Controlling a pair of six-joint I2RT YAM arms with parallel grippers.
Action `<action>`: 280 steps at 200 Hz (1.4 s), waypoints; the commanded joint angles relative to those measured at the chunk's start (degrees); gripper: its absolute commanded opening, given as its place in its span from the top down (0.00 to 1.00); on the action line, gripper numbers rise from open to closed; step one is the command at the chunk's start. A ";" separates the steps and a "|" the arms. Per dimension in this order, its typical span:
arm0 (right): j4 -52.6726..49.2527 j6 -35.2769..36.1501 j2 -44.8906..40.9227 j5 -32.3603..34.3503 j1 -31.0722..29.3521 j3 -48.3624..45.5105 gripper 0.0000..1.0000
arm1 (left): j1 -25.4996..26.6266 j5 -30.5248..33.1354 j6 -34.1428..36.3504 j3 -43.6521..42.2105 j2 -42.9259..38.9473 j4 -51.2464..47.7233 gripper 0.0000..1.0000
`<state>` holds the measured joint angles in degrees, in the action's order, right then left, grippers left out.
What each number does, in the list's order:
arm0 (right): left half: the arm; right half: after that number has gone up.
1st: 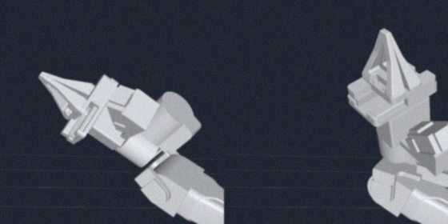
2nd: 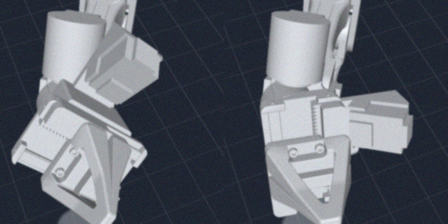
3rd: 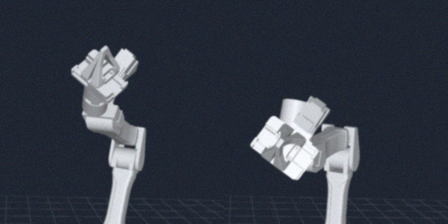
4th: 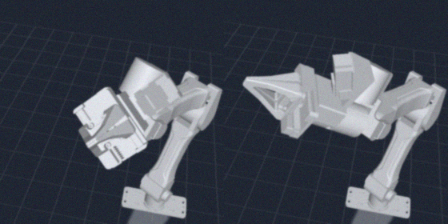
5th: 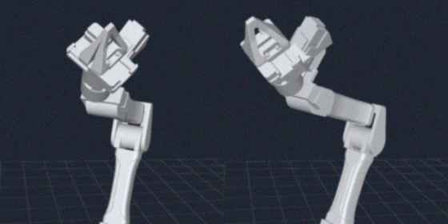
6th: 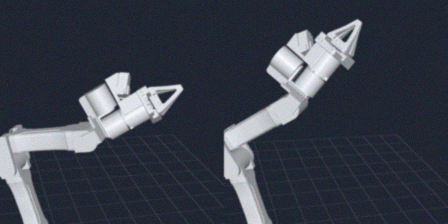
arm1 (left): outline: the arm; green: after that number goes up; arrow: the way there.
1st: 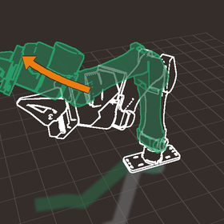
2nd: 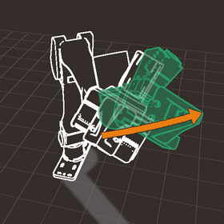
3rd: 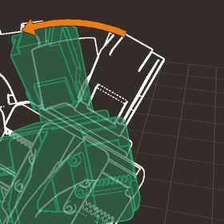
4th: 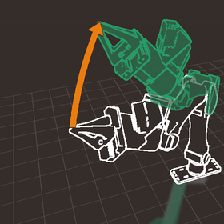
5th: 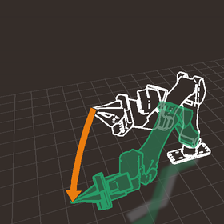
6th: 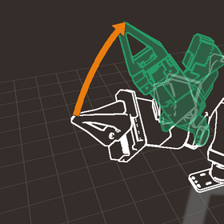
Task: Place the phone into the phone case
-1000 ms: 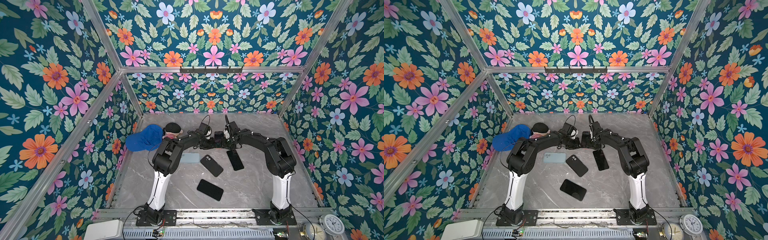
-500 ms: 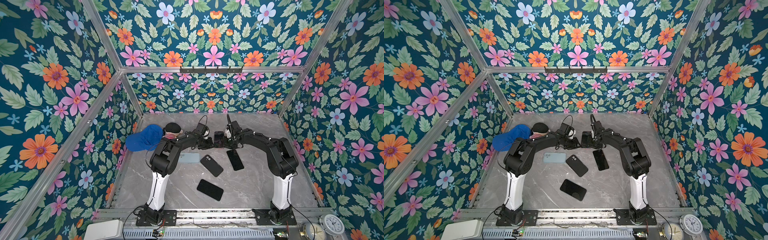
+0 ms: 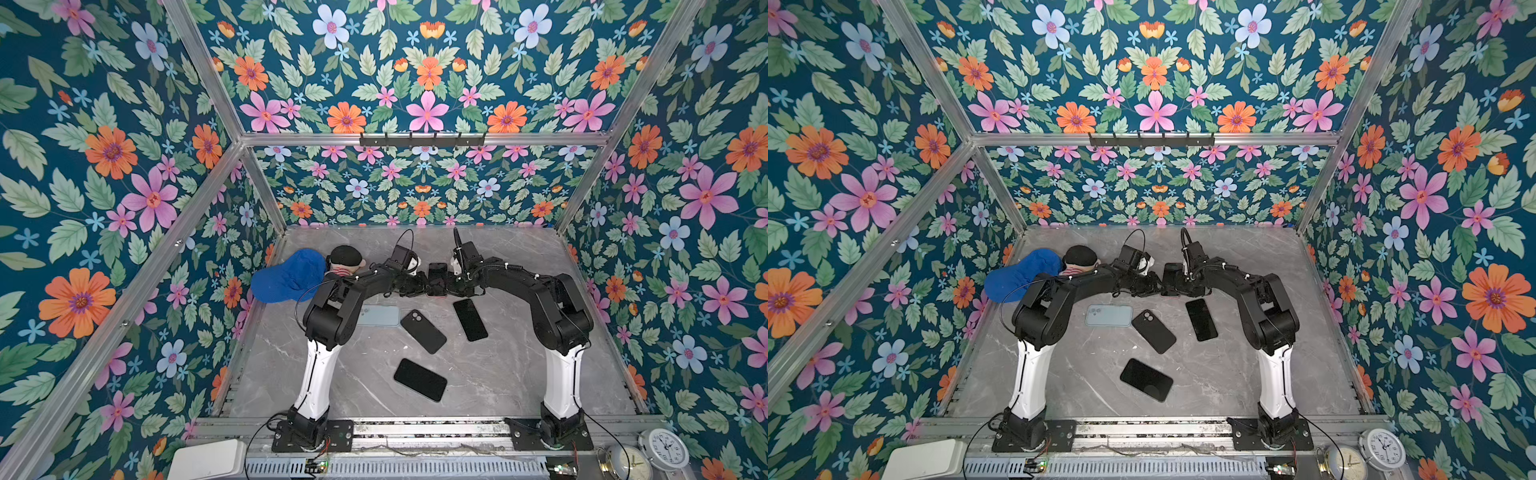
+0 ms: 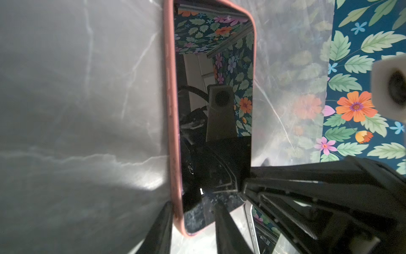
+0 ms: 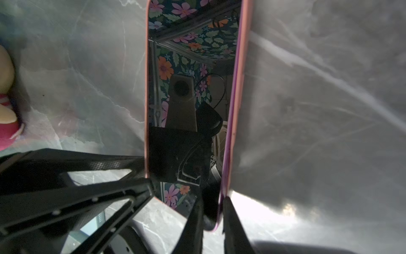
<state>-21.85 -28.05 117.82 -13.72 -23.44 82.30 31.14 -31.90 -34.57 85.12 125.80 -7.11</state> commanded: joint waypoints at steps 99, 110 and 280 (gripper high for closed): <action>4.82 -1.50 1.78 -5.28 -0.43 -4.54 0.91 | 0.28 -2.99 -3.67 -1.58 0.41 2.98 0.73; 4.26 -1.23 1.50 -4.69 -0.46 -4.39 0.91 | 0.28 -2.91 -3.67 -1.62 0.31 2.98 0.73; -1.17 1.61 -0.41 -2.05 1.73 -0.55 0.66 | 0.15 -1.49 -1.64 -3.30 -1.97 -0.60 0.68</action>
<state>-23.11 -25.80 116.71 -14.48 -21.67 81.49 31.18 -33.17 -35.83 81.93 123.50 -7.42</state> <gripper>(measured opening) 0.336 0.317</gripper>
